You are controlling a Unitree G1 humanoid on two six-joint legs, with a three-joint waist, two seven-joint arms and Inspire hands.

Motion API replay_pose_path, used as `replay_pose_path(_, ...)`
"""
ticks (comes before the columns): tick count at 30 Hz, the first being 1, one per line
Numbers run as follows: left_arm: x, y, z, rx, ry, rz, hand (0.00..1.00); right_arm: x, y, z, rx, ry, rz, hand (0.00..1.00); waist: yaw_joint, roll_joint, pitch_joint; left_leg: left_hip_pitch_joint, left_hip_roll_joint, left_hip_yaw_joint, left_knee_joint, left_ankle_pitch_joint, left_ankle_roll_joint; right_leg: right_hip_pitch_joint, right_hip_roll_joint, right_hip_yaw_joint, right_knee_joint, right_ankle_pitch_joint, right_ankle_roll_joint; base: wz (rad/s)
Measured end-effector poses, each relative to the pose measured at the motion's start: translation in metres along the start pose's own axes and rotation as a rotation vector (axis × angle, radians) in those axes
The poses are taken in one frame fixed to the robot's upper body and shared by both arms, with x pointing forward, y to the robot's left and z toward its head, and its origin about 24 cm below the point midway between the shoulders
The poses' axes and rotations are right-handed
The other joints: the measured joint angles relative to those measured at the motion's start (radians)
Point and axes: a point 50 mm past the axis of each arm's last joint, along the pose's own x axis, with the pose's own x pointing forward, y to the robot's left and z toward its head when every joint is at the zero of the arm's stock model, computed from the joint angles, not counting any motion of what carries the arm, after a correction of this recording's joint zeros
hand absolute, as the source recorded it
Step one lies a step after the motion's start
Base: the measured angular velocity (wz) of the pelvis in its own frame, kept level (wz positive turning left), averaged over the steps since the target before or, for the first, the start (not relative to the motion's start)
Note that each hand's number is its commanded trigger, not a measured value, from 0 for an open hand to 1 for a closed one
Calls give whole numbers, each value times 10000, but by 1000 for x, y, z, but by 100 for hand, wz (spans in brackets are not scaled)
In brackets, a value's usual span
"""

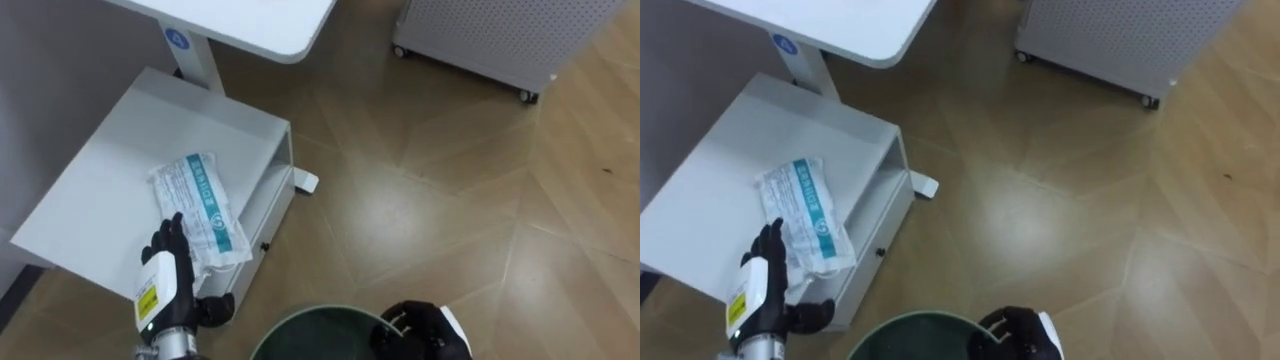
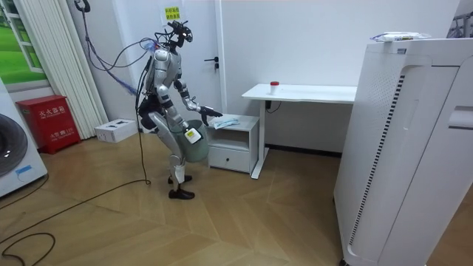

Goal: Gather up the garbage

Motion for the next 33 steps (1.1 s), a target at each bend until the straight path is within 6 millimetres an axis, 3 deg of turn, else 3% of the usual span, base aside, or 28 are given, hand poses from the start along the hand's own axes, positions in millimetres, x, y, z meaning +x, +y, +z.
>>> replay_pose_path(5, 5, -1, 12, 296, -427, 193, 0, 0, 0, 0, 113, 128, -8, 100, -4, 16, -8, 3, 7, 87, 17, 1, 2, -35, -11, 42, 6, 17, -36, -4)
replay_pose_path(14, 7, -2, 12, 1059, -484, 142, 0, 1, -1, -2, 551, 474, -110, 100, -5, 40, -5, -81, 39, 218, 18, 1, 0, -235, -38, 33, 104, 48, -87, -4)
replay_pose_path(21, 17, 4, 19, 1739, -984, 281, 0, 0, -3, -8, 105, 880, 38, 100, -73, 183, -11, -358, 58, 296, 41, 7, -8, -543, -28, 90, 143, 65, -116, -2)
replay_pose_path(29, 21, 5, 17, 3057, -1264, -41, 0, 2, -3, -8, -82, 1328, 485, 100, -275, 264, 14, -939, 176, 338, 336, -6, -11, -1069, 37, 80, 284, 109, -187, -2)
replay_pose_path(30, 20, 2, 17, 3198, -1260, -245, 0, 3, -3, -7, -121, 1407, 586, 100, -257, 321, 48, -965, 187, 337, 353, -26, -18, -1090, 37, 70, 300, 109, -188, 0)
replay_pose_path(31, 20, 1, 17, 3351, -1235, -426, 16, 4, -3, -6, -137, 1427, 685, 100, -232, 361, 70, -1015, 189, 339, 374, -43, -17, -1154, 37, 81, 330, 114, -196, 0)
replay_pose_path(32, 20, 1, 17, 3426, -1235, -505, 46, 5, -2, -5, -142, 1443, 696, 100, -217, 377, 66, -1069, 189, 352, 389, -42, -18, -1221, 37, 91, 342, 121, -208, 0)
replay_pose_path(33, 20, 0, 16, 3586, -1228, -640, 62, 6, -4, -3, -117, 1461, 516, 100, -200, 406, 80, -1172, 194, 381, 420, -40, -18, -1330, 23, 92, 372, 135, -230, -5)
